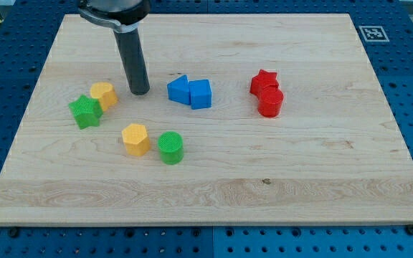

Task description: Push the yellow hexagon downwards

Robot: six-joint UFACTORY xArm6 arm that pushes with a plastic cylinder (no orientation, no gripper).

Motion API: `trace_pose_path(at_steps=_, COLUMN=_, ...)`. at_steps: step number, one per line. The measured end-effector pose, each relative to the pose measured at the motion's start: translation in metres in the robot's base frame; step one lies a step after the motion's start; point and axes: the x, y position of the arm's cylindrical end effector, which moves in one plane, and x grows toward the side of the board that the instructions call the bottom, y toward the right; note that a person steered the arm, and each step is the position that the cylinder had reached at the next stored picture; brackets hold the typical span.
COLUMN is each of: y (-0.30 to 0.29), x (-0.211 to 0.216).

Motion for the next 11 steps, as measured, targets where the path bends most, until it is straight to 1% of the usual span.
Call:
trace_pose_path(at_steps=1, y=0.0, x=0.015)
trace_pose_path(at_steps=3, y=0.0, x=0.025)
trace_pose_path(at_steps=4, y=0.0, x=0.045)
trace_pose_path(at_steps=8, y=-0.001, x=0.088)
trace_pose_path(at_steps=10, y=-0.009, x=0.115)
trace_pose_path(at_steps=11, y=-0.018, x=0.118)
